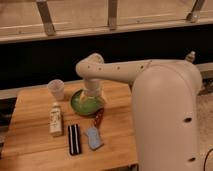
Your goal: Place the pepper in the ceramic bowl
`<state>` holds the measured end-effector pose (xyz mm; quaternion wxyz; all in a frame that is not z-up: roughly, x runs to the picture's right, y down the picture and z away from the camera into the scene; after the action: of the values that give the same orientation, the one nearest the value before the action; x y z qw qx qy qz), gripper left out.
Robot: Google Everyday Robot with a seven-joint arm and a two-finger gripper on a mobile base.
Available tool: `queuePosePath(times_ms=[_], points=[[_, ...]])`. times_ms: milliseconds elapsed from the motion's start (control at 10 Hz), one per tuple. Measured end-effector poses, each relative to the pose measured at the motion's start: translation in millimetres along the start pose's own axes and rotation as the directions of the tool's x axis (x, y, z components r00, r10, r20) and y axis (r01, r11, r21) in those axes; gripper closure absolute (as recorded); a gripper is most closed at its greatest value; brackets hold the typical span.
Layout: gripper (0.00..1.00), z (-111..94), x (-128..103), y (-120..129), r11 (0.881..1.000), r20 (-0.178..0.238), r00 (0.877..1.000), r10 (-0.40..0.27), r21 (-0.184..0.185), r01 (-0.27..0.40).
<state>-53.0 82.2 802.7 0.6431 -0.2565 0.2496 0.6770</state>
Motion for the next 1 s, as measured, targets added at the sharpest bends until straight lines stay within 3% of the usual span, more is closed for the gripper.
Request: queuePosePath(times_ms=[400,700,900,1000], points=[[0.21,22,25,-102,0.995,-0.042,0.994,0.097,0.034,-0.096],[0.21,22,25,-98,0.996,-0.04,0.995,0.091,0.024,-0.09],[0.21,21,25,-100,0.996,-0.039,0.996,0.086,0.04,-0.085],[0.21,22,24,-96,0.994,-0.041,0.996,0.076,0.079,-0.072]])
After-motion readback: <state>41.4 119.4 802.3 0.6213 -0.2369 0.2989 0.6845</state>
